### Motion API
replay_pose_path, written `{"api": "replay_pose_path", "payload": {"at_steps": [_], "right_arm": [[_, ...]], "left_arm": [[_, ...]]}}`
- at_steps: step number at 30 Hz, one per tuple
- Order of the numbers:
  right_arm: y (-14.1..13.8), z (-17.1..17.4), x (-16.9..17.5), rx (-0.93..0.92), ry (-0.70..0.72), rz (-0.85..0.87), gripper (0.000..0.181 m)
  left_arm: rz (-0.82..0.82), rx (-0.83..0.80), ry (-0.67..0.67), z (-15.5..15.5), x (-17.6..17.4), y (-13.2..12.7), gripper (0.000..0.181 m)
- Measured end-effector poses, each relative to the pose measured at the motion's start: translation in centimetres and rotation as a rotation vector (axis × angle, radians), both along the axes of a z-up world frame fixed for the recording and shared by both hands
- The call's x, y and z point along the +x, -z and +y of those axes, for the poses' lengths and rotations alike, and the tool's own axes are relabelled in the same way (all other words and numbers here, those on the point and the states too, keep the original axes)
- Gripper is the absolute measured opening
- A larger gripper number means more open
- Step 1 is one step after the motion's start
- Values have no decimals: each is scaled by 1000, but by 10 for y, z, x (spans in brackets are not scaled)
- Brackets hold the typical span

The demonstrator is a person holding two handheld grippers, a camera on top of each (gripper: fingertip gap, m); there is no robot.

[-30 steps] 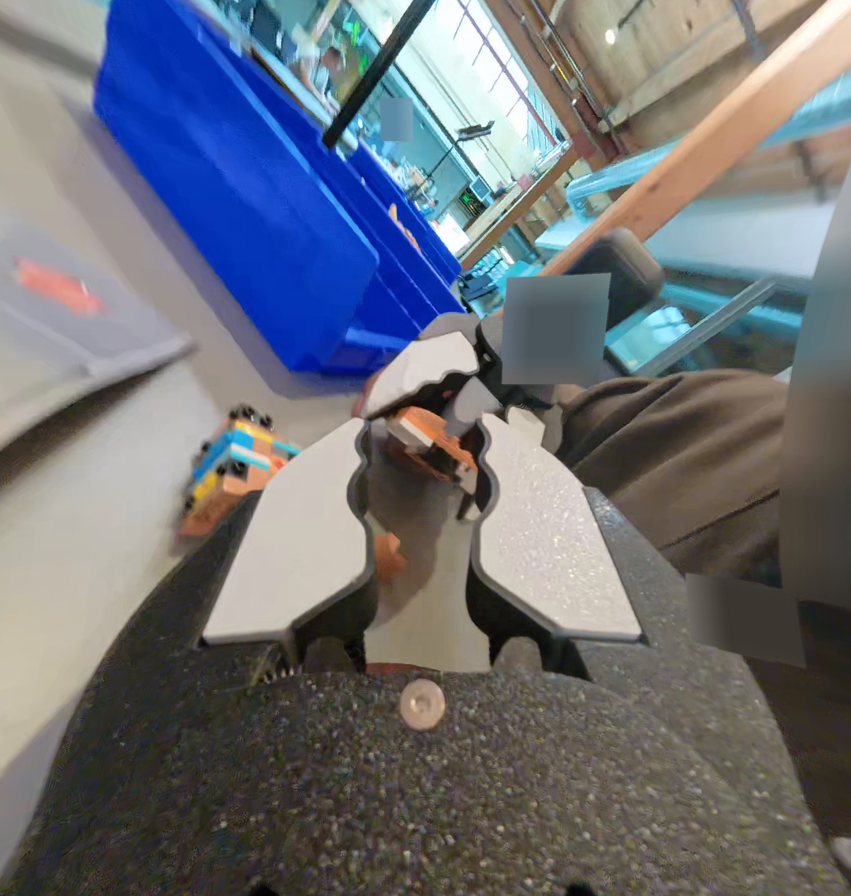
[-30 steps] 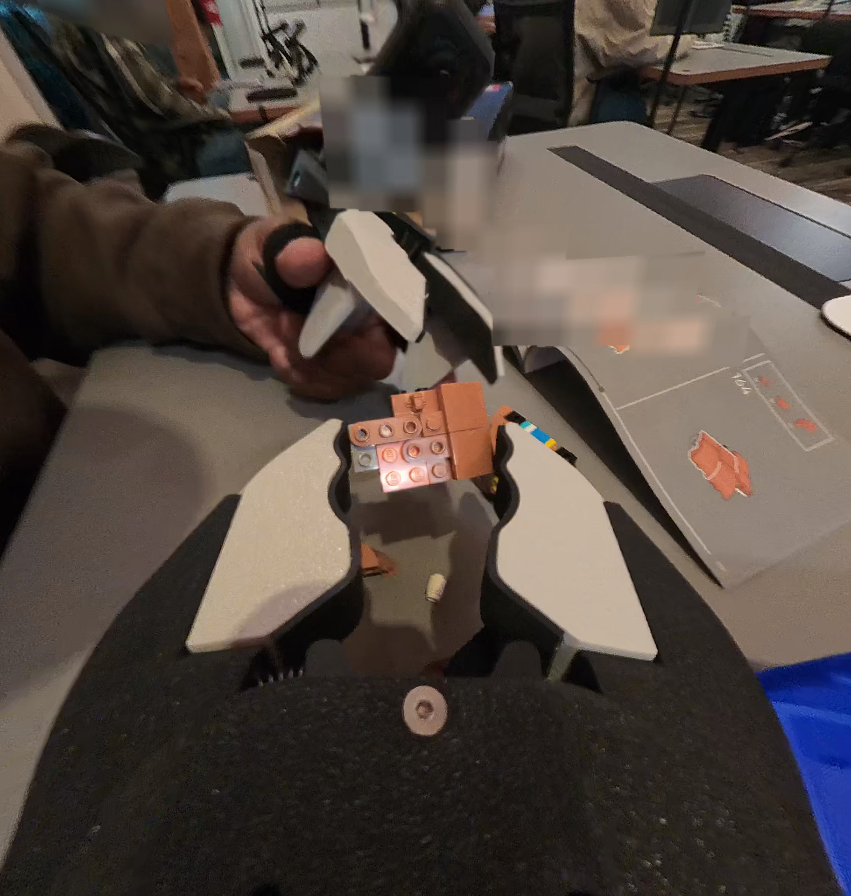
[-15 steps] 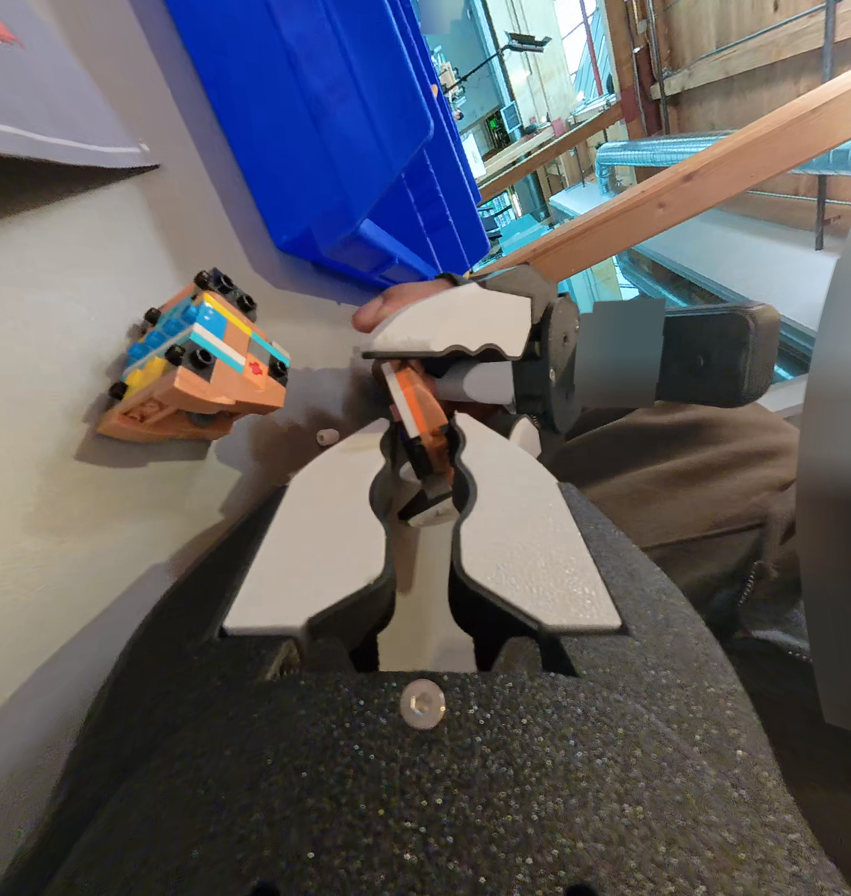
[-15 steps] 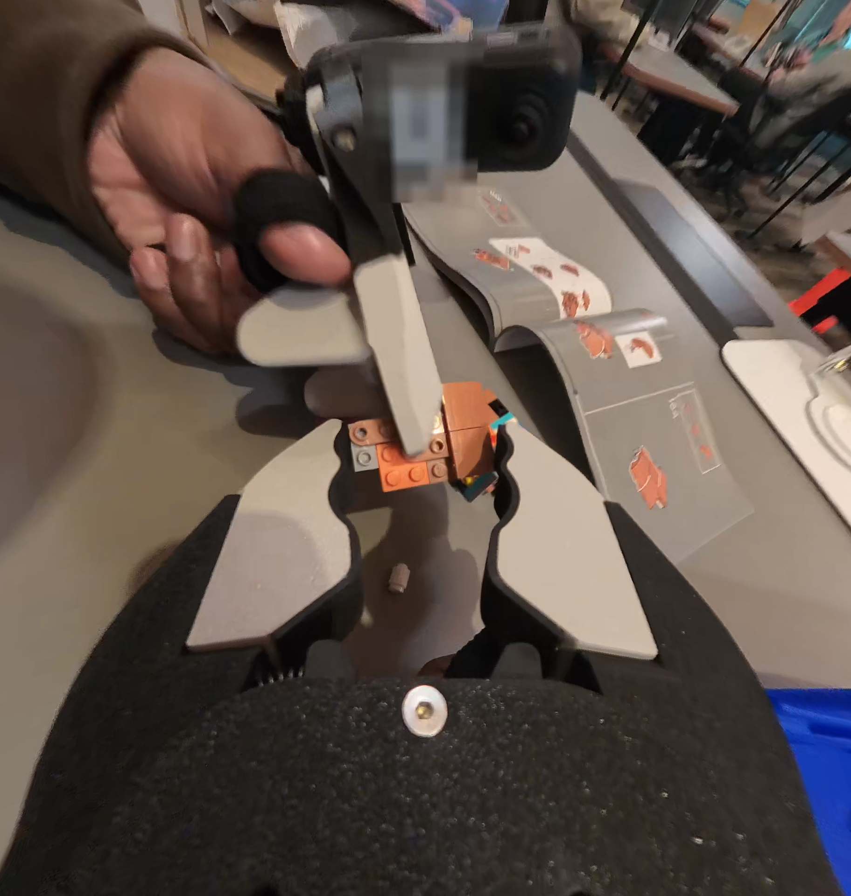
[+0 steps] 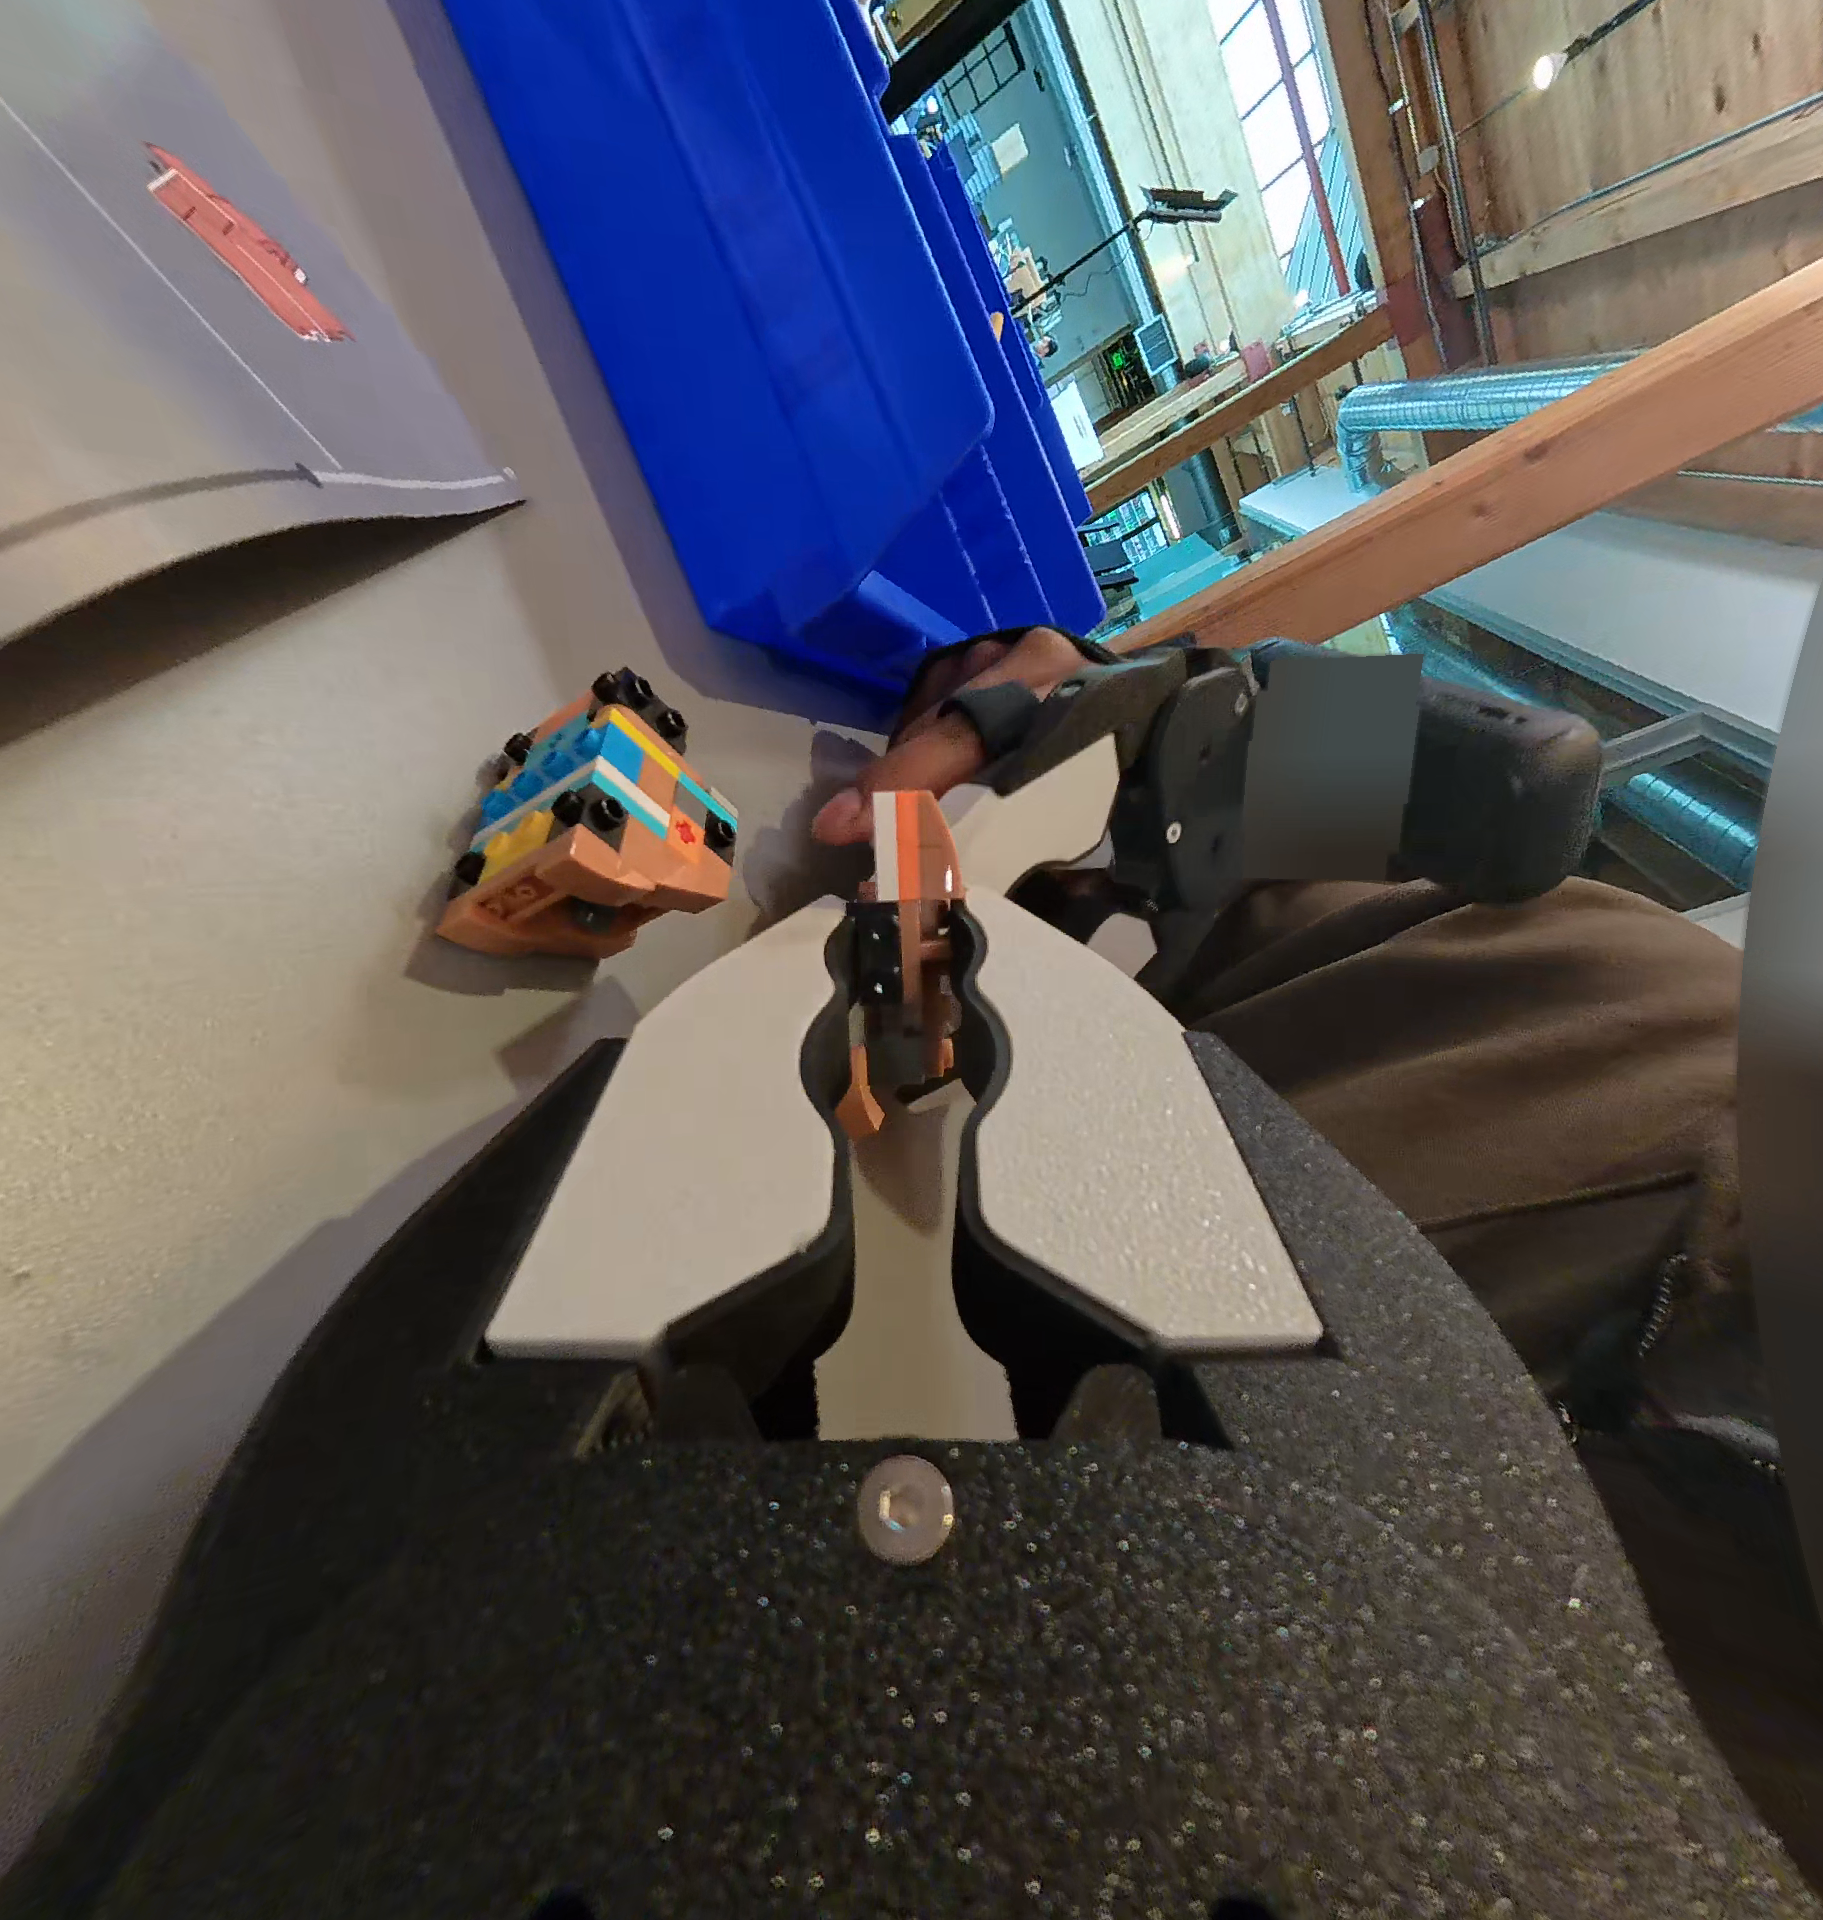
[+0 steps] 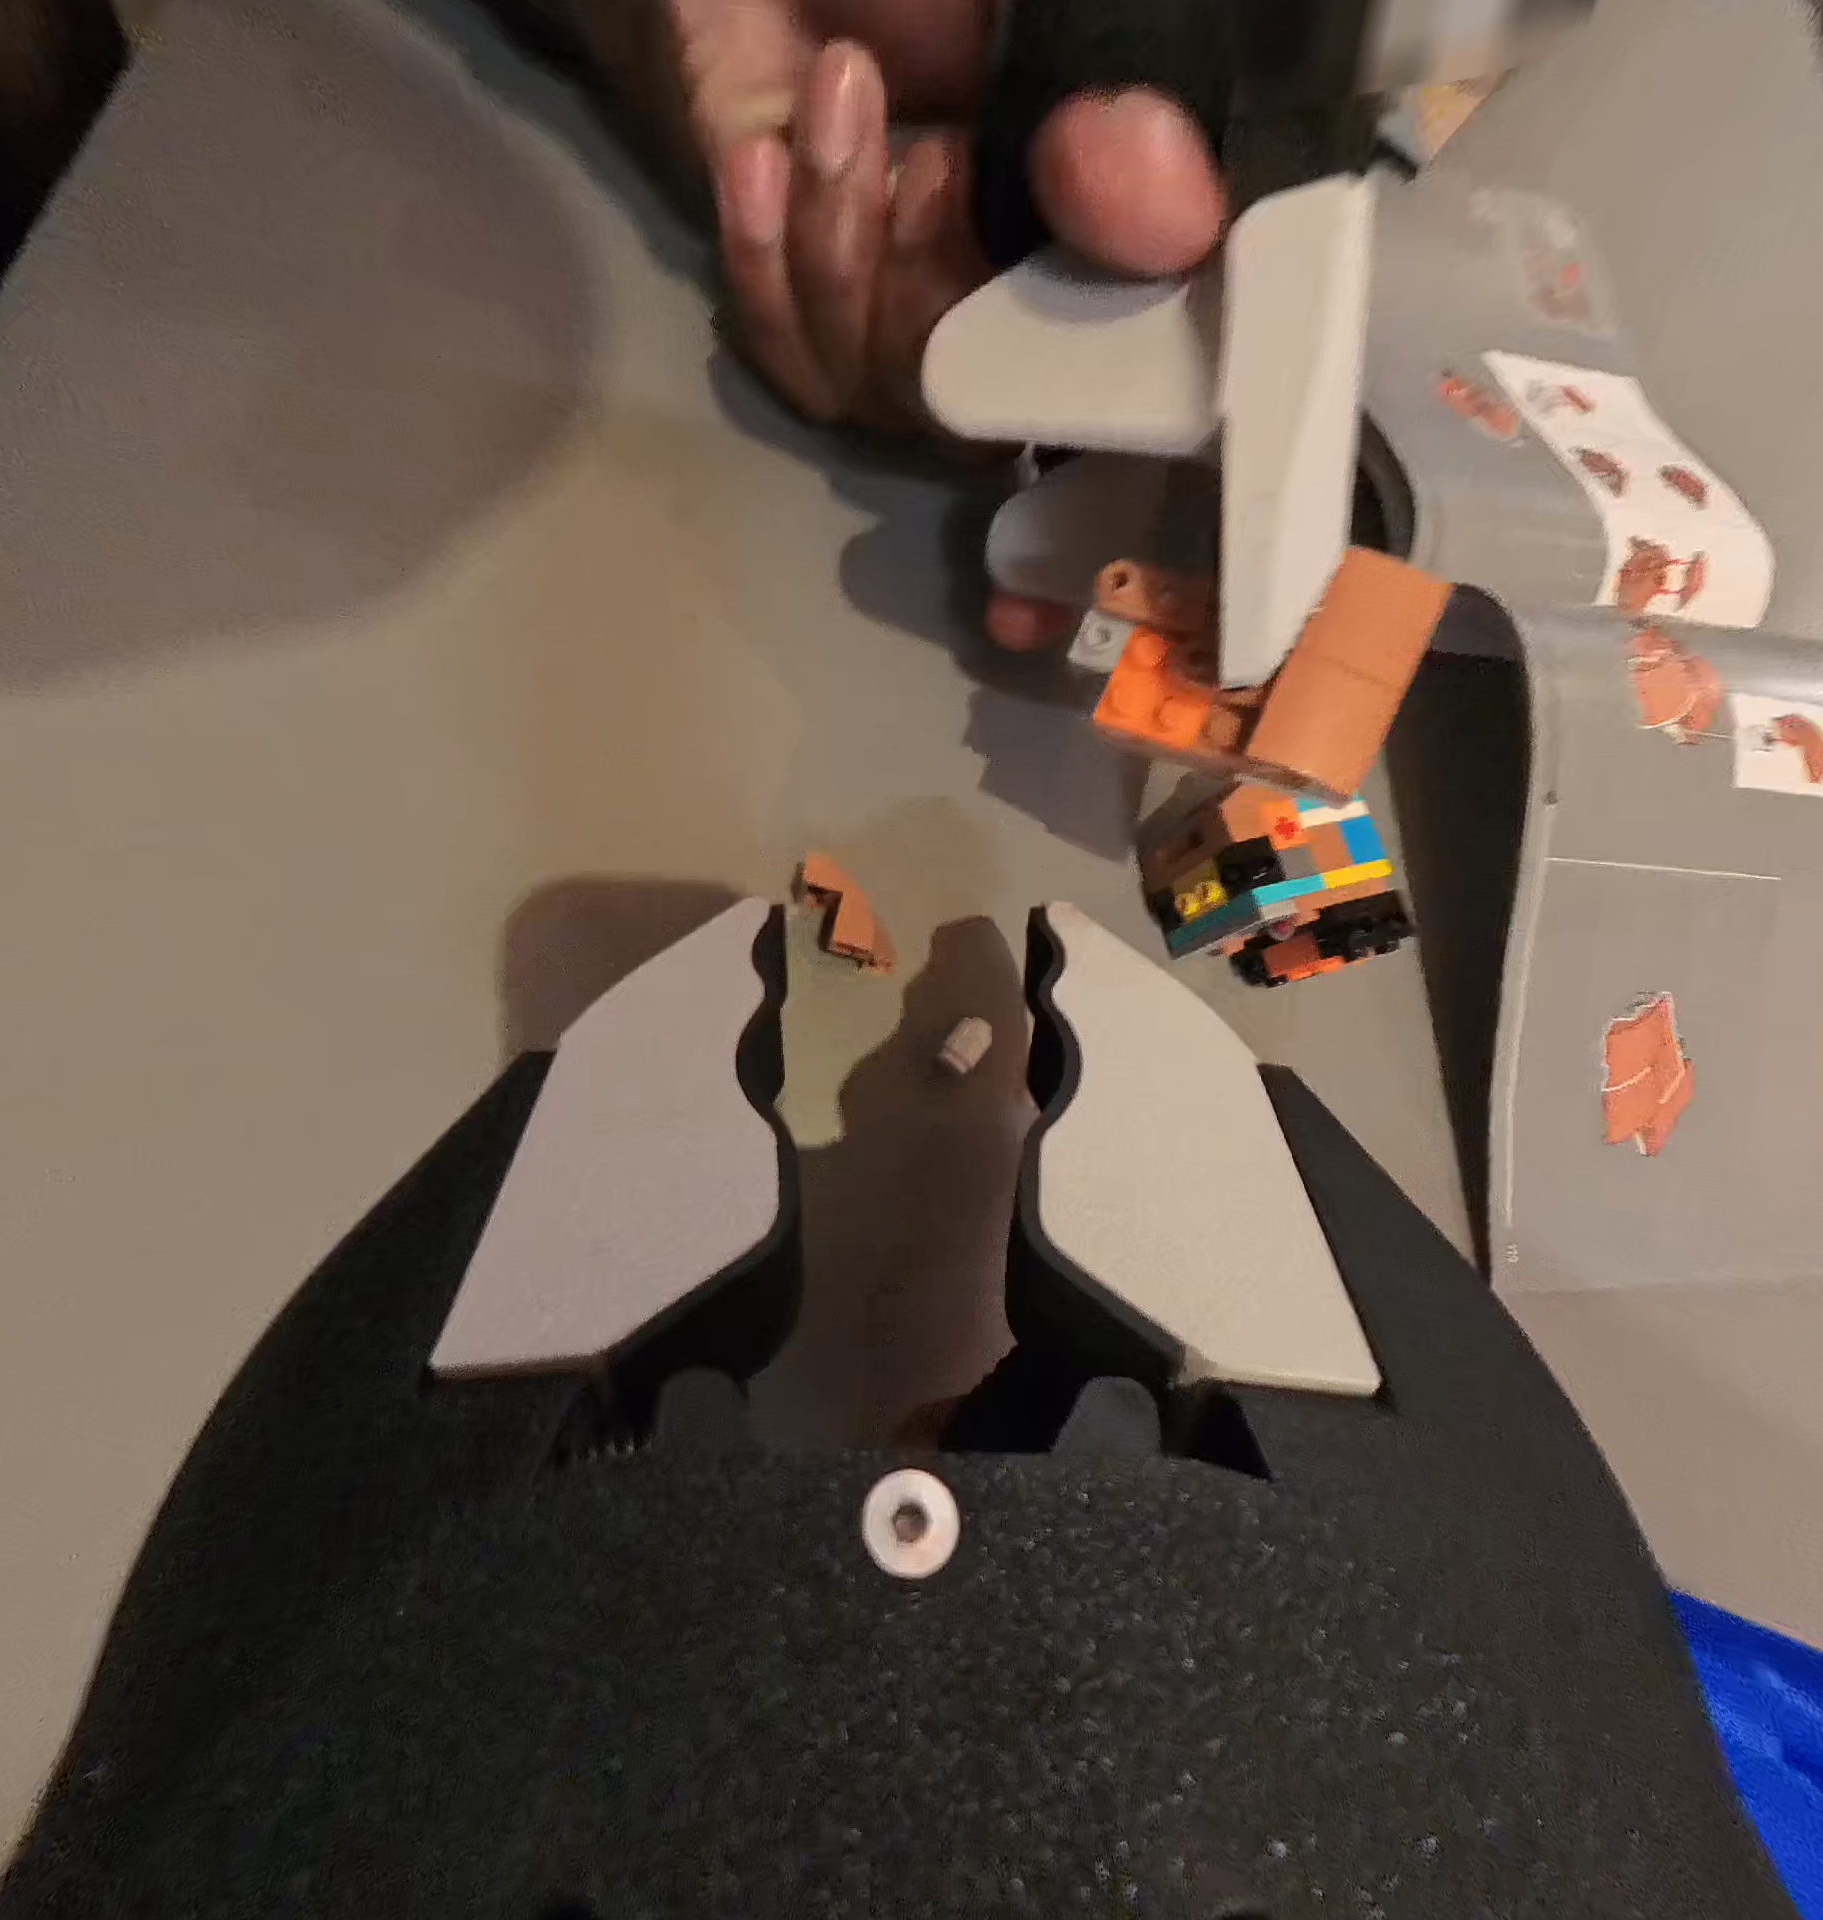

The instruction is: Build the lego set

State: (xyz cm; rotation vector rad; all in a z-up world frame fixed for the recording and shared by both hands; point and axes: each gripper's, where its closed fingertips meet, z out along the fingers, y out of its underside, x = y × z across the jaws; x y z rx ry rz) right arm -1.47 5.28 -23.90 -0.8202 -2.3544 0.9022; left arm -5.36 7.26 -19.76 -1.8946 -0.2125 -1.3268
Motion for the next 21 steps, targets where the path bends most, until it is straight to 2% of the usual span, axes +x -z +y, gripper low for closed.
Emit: {"api": "replay_pose_path", "payload": {"at_steps": [7,11,15,21], "right_arm": [[0,-9,1,-9,-21,15,31],[-27,6,-18,-61,93,166,32],[-55,18,-32,-175,211,313,44],[-45,7,-42,-108,217,344,69]], "left_arm": [[5,8,-19,1,-5,-1,16],[-43,24,-13,1,-3,-6,16],[-141,33,-8,1,0,-13,16],[-221,42,10,0,9,-20,16]]}}
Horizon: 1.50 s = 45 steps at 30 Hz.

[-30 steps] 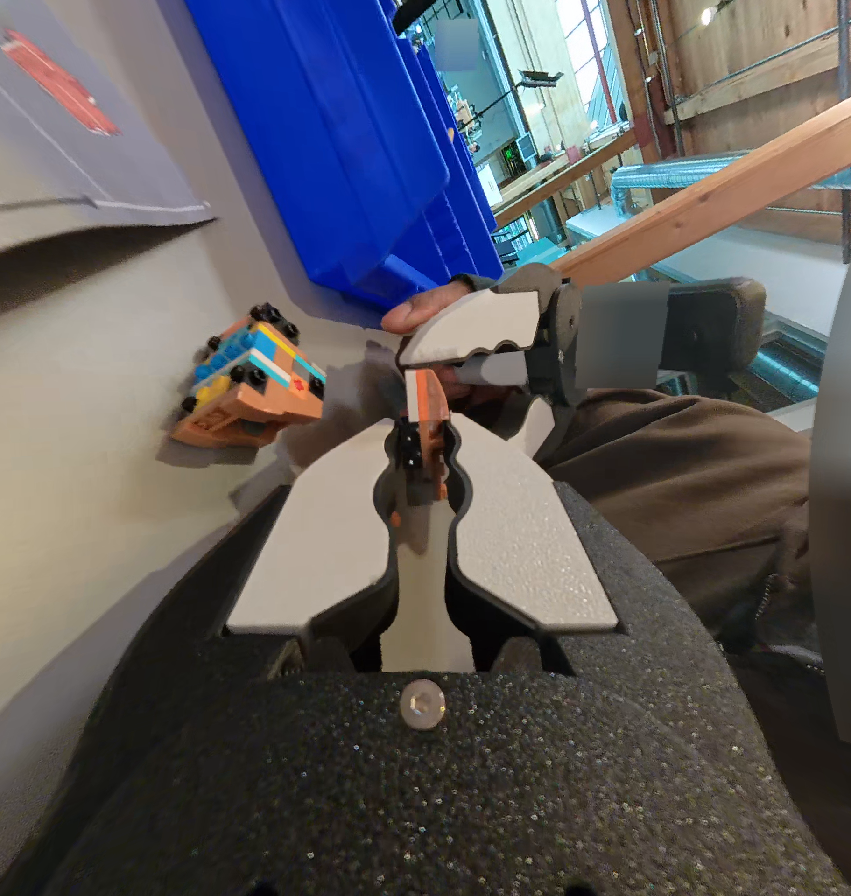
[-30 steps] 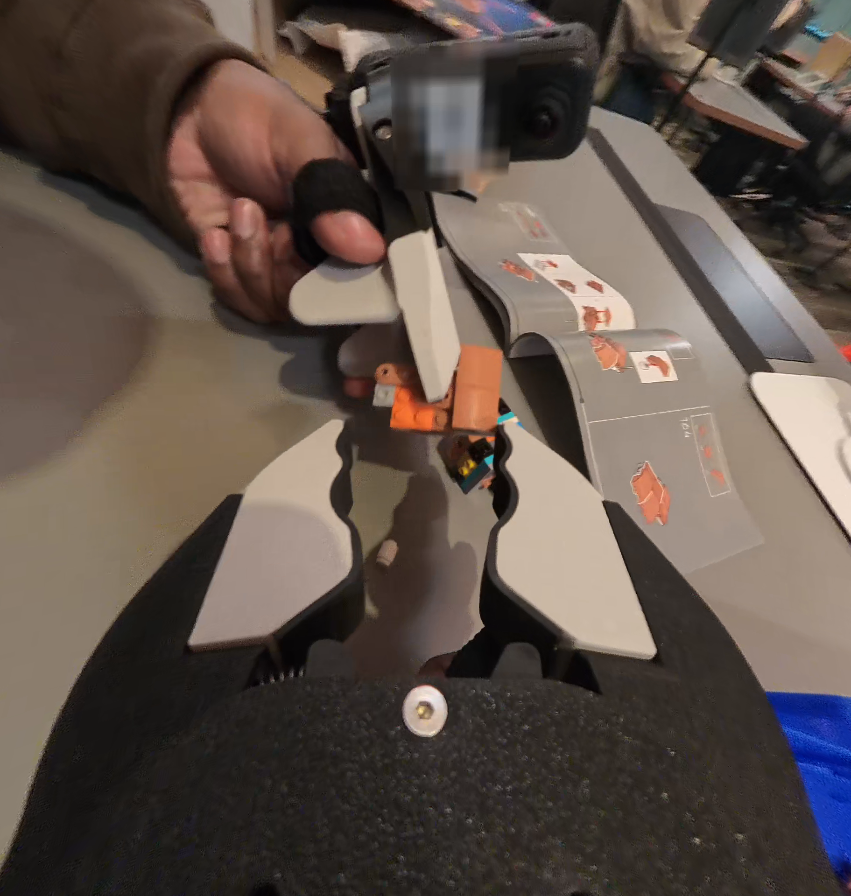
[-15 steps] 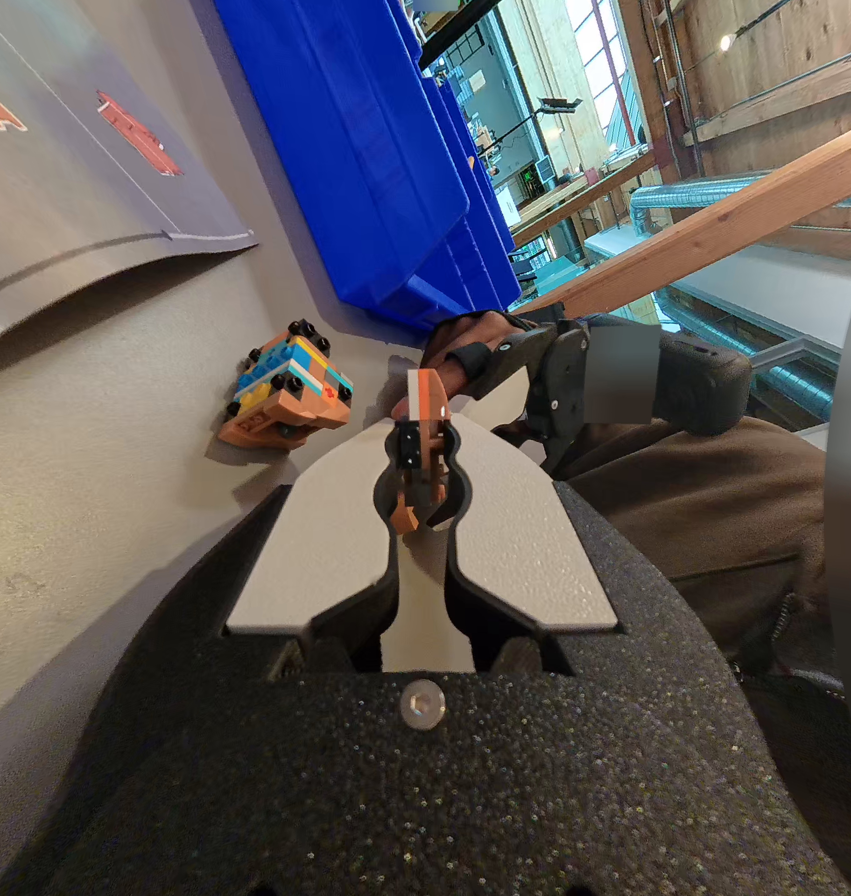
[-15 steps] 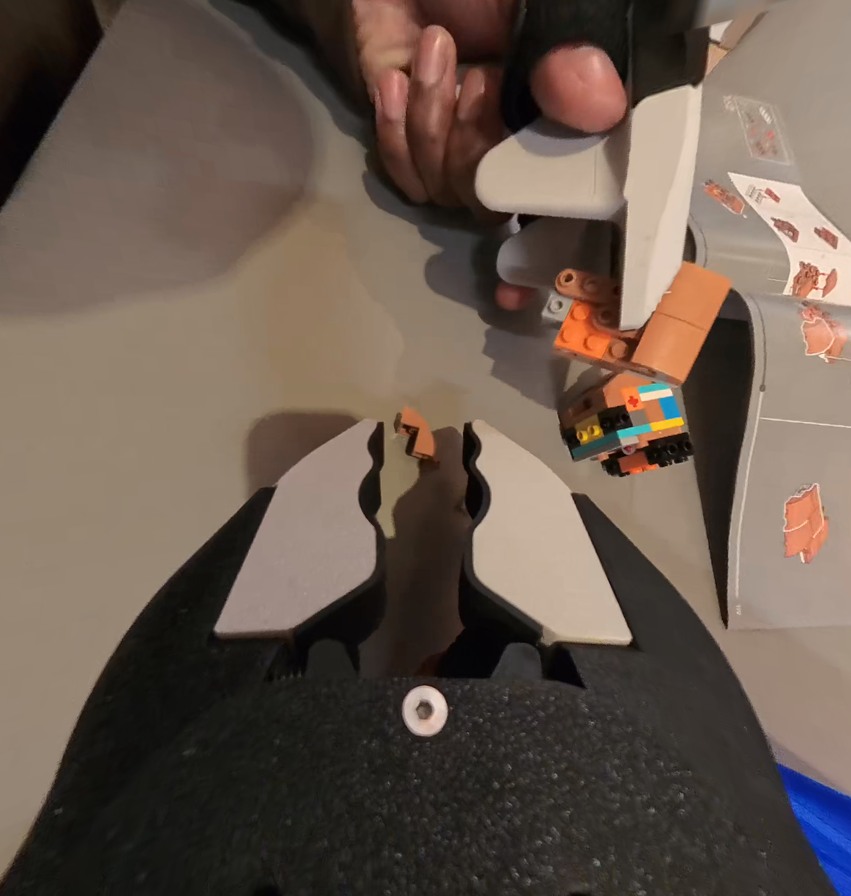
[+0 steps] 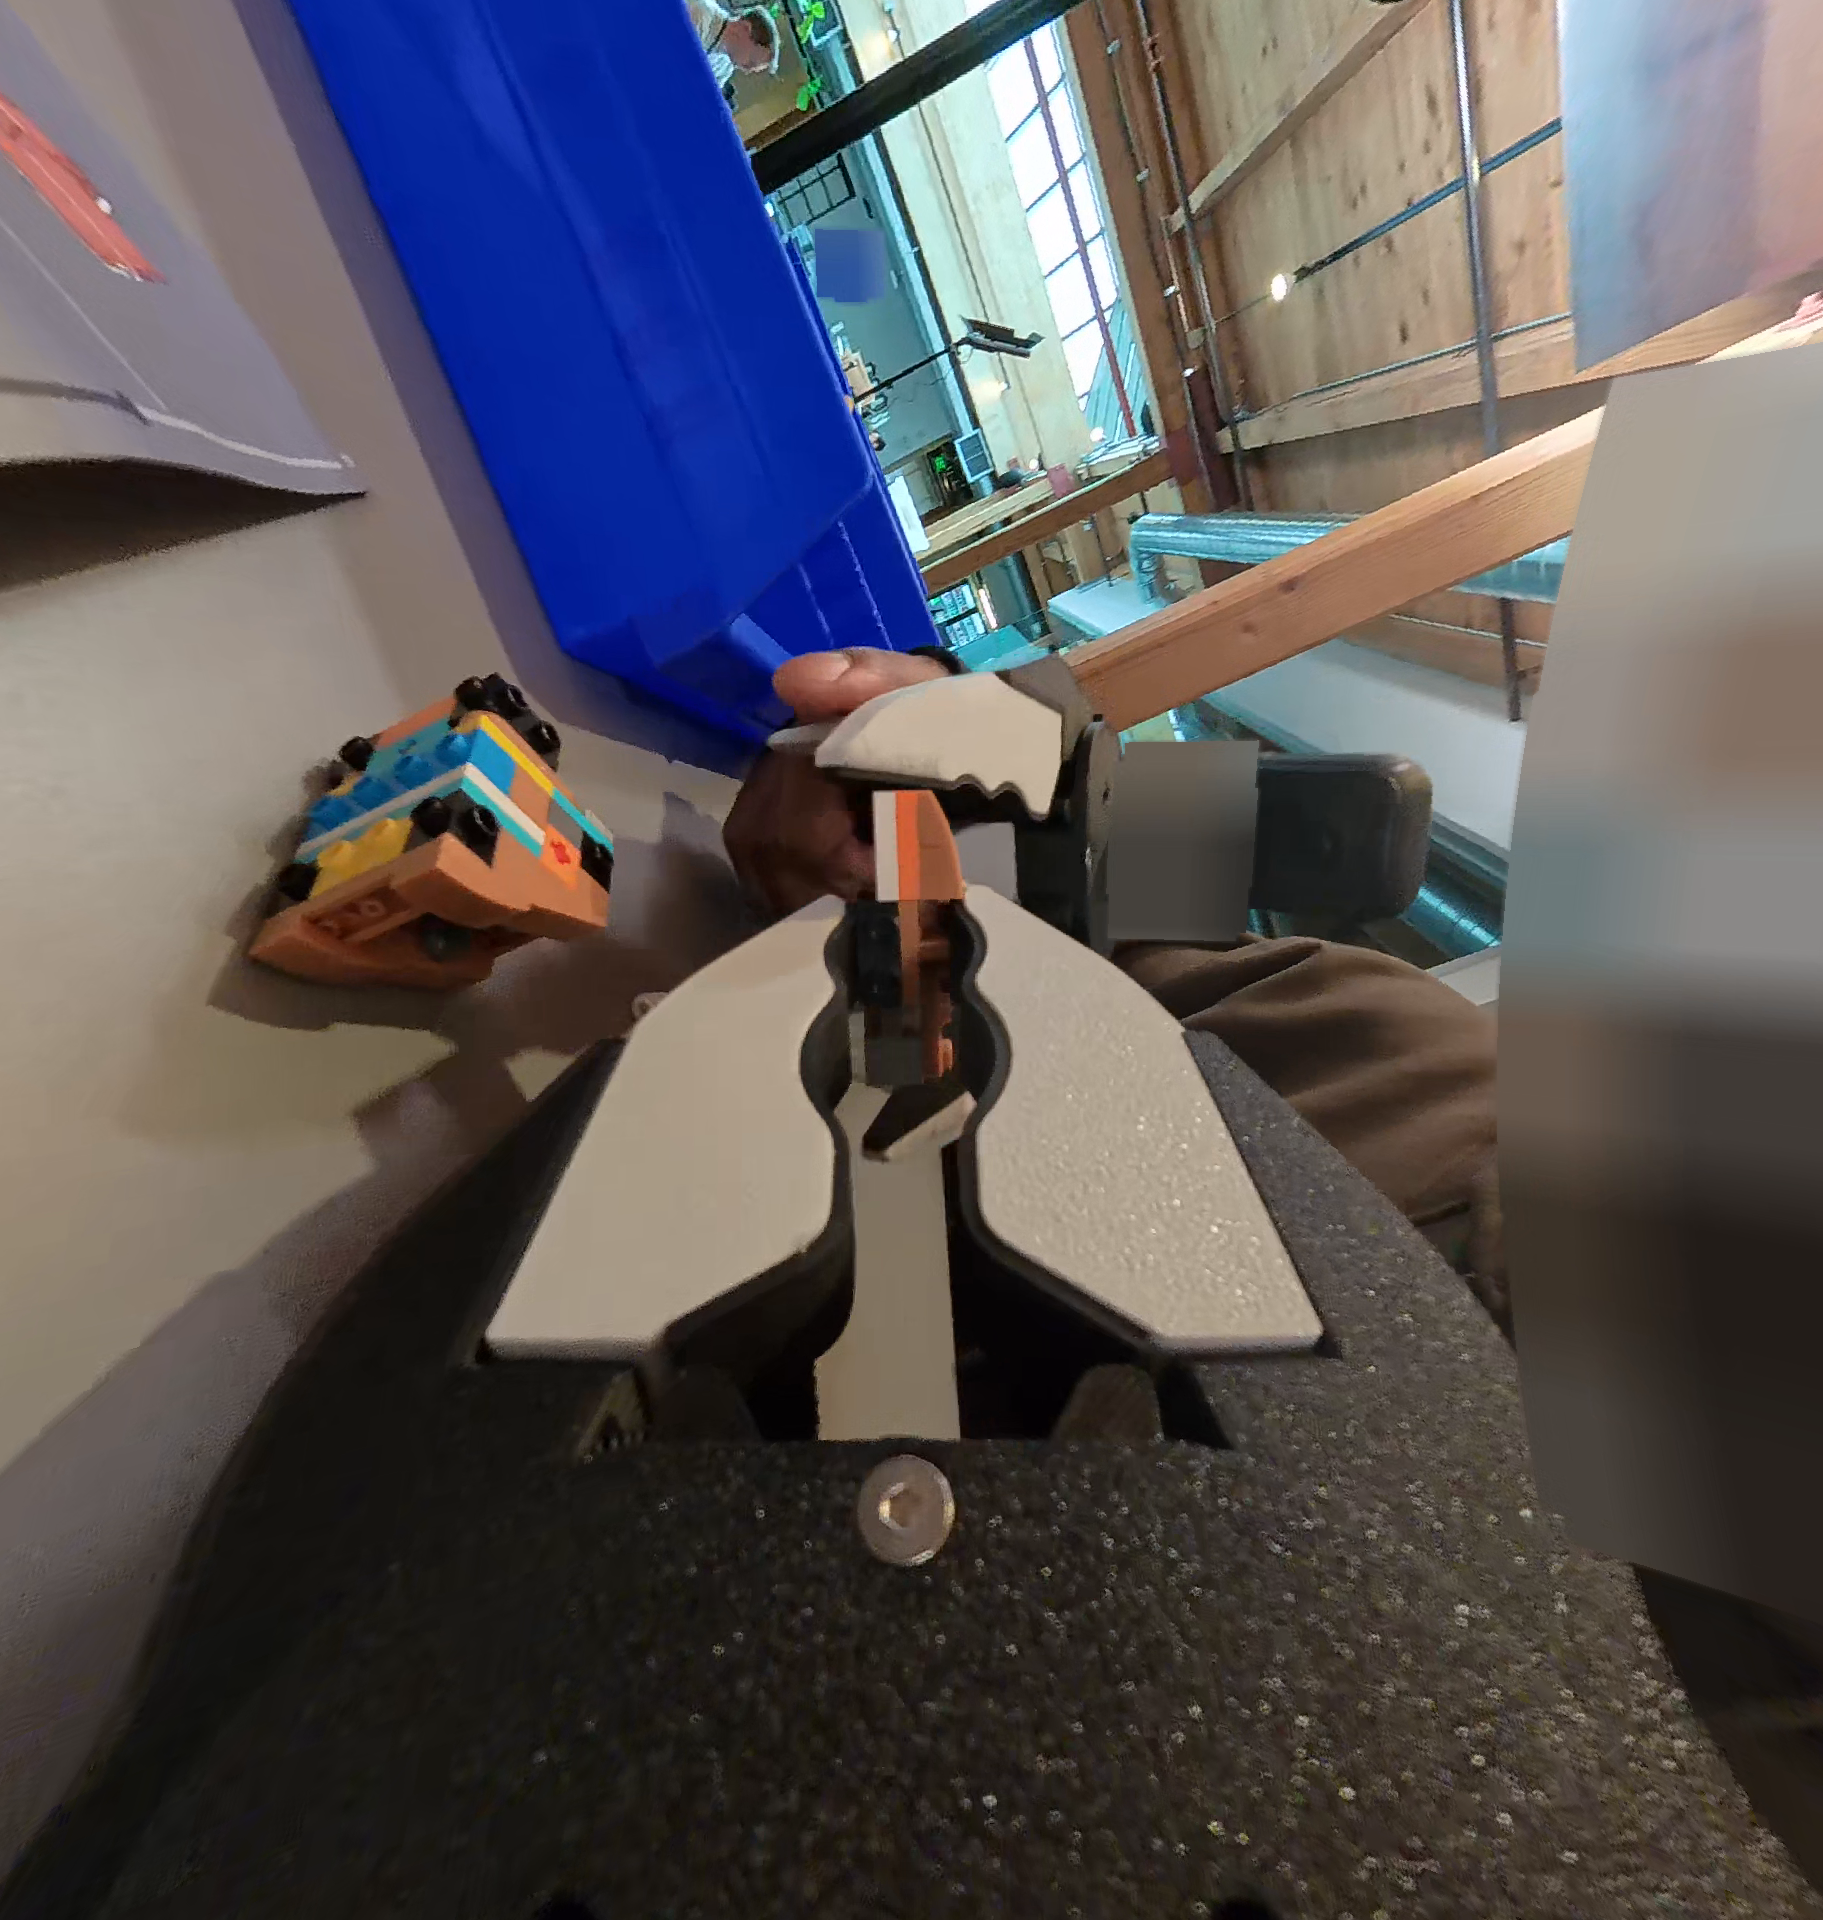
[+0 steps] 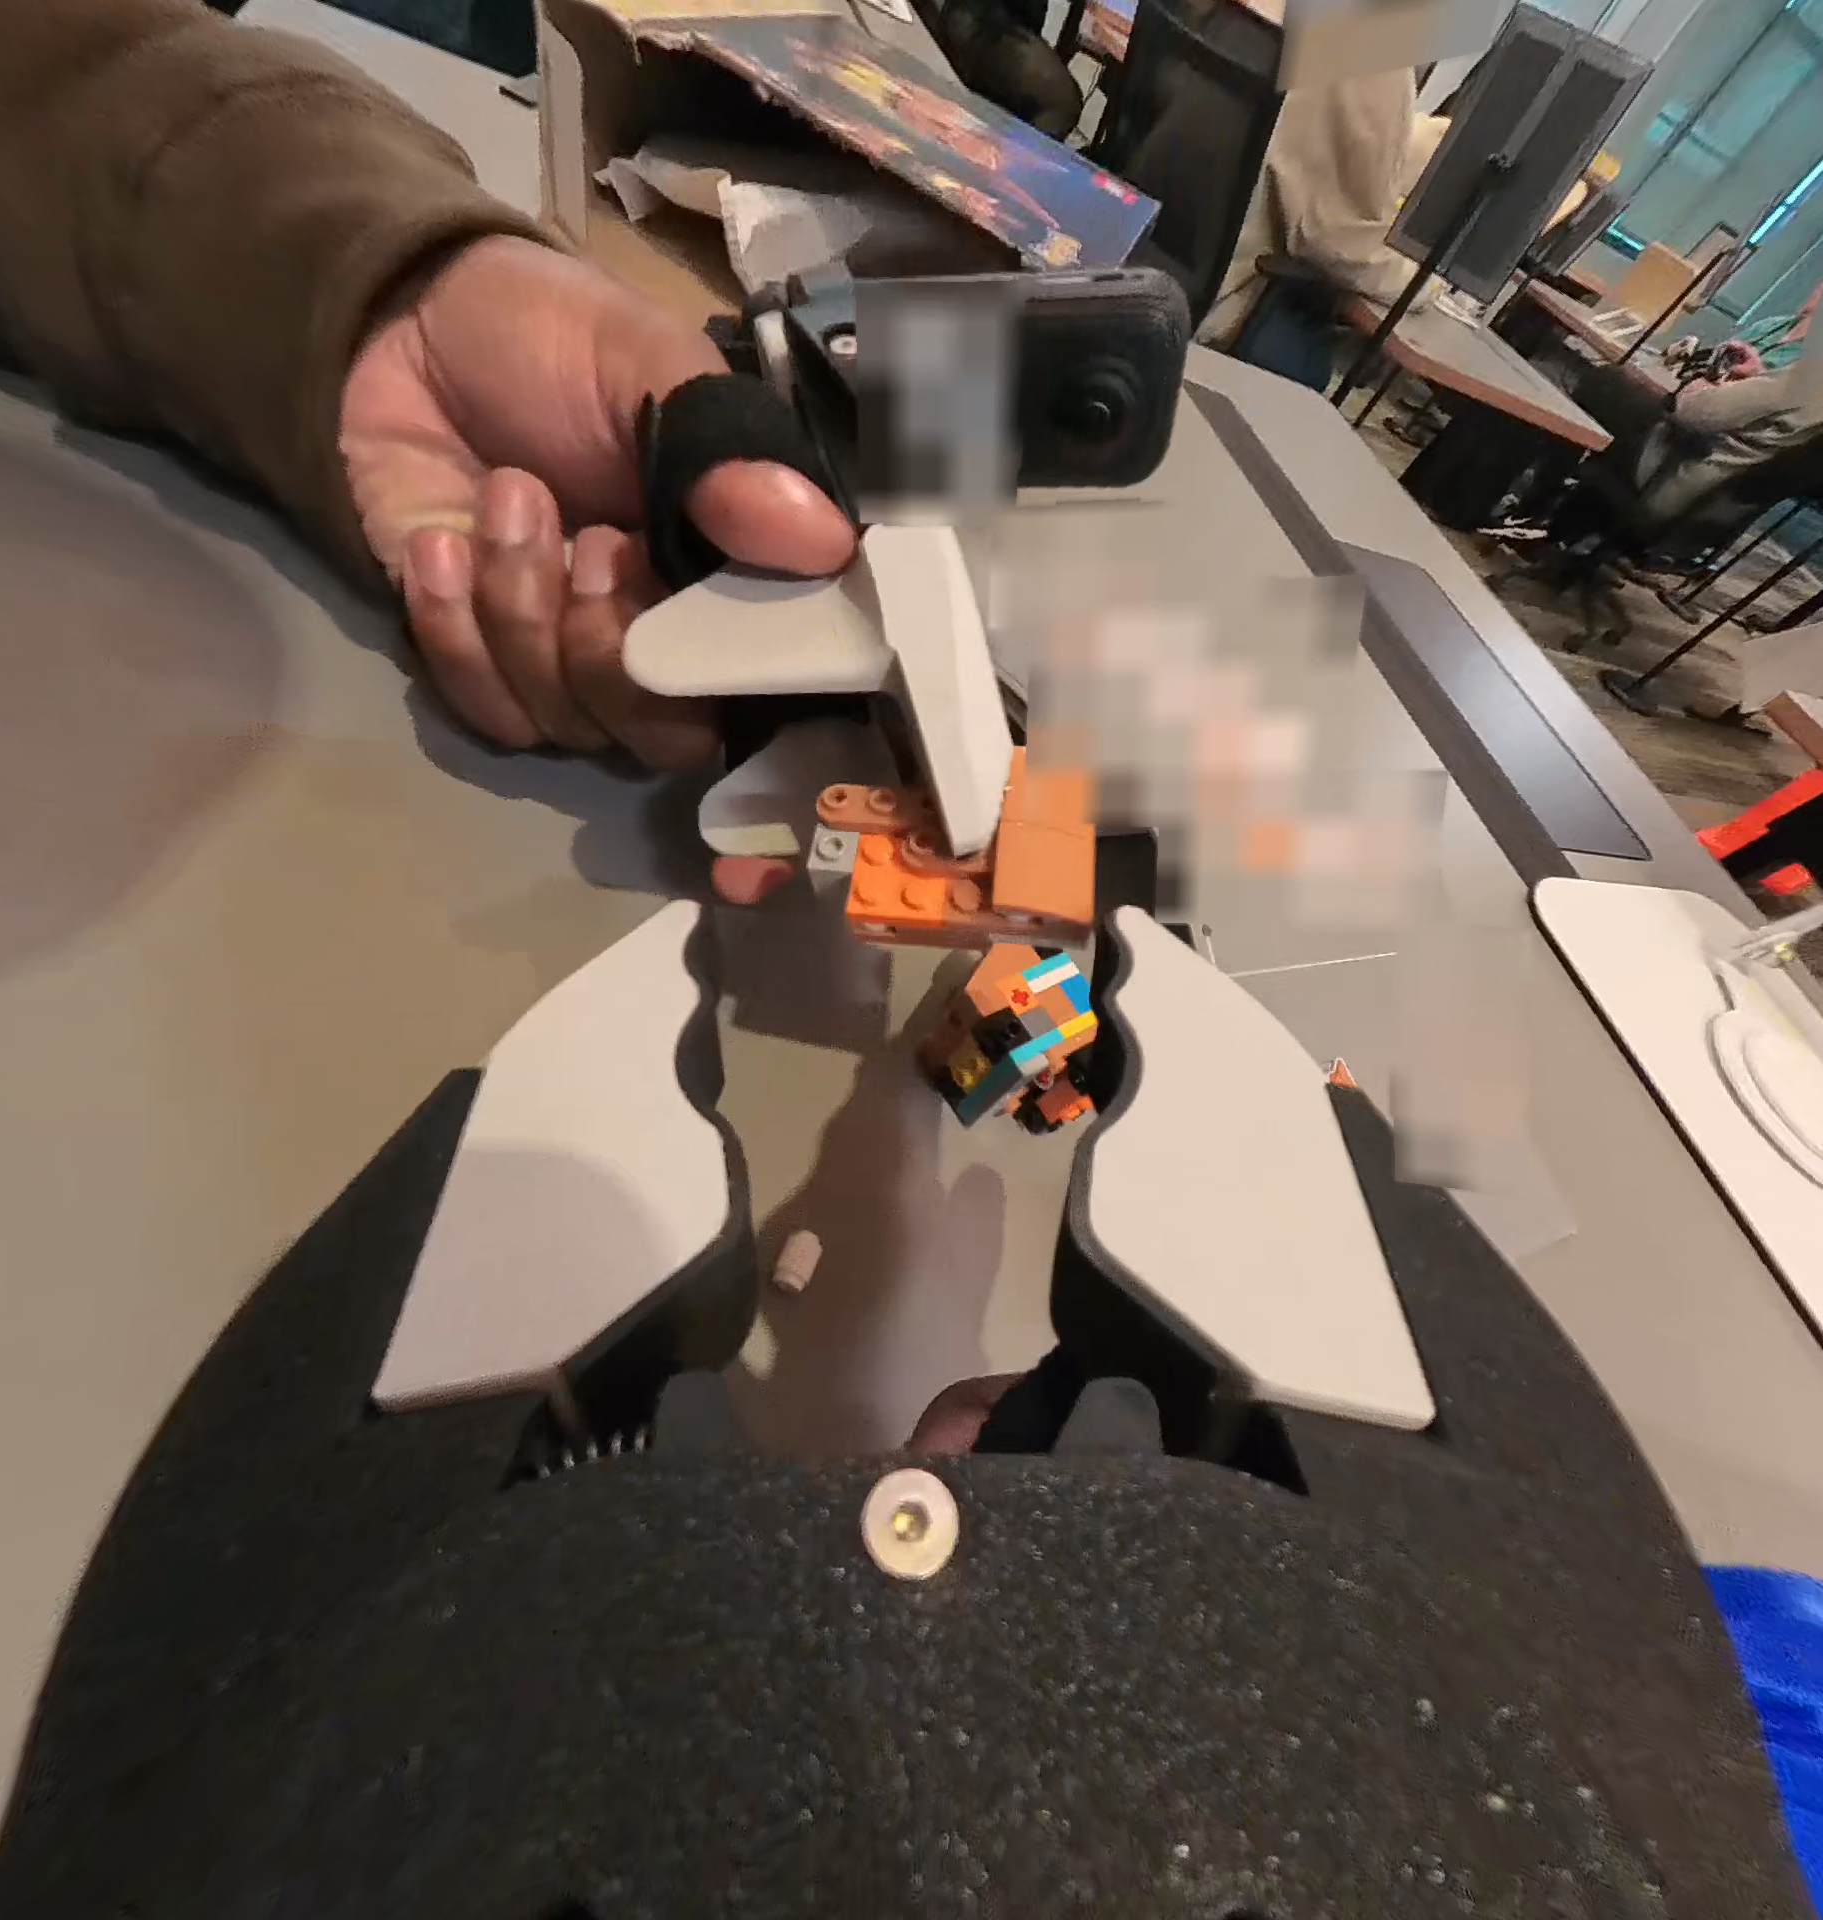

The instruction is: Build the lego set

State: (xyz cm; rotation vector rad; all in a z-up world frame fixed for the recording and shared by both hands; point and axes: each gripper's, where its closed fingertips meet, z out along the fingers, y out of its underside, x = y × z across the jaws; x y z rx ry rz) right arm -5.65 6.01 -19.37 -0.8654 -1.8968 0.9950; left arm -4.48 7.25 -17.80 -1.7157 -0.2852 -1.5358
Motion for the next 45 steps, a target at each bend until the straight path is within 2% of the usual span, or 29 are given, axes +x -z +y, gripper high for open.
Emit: {"api": "replay_pose_path", "payload": {"at_steps": [3,7,10,14,18,21,24,27,37,40,45], "right_arm": [[-3,-1,-6,29,37,41,69],[-8,2,-8,39,62,82,54],[-11,3,-7,2,50,84,54],[-18,5,-4,-117,30,77,54],[-24,5,1,-275,-25,42,54],[-27,5,5,-350,-60,26,54],[-28,-1,10,-373,-114,9,54],[-26,-8,15,-363,-163,-2,54],[-22,-17,20,-275,-205,9,54],[-19,-17,21,-232,-203,19,54],[-17,-18,20,-153,-195,54,54]], "left_arm": [[-33,-3,5,0,4,-1,16],[-60,8,-1,0,6,-4,16],[-56,32,1,0,7,-7,17],[13,80,25,-2,5,-10,38],[241,221,0,-3,-7,-14,56],[542,409,-37,-6,-12,-15,59],[854,583,5,-13,-1,-8,65],[1021,736,19,-18,12,-6,67],[978,792,44,-27,19,-11,63],[804,684,76,-28,18,-16,61],[405,311,23,-12,-2,-19,52]]}}
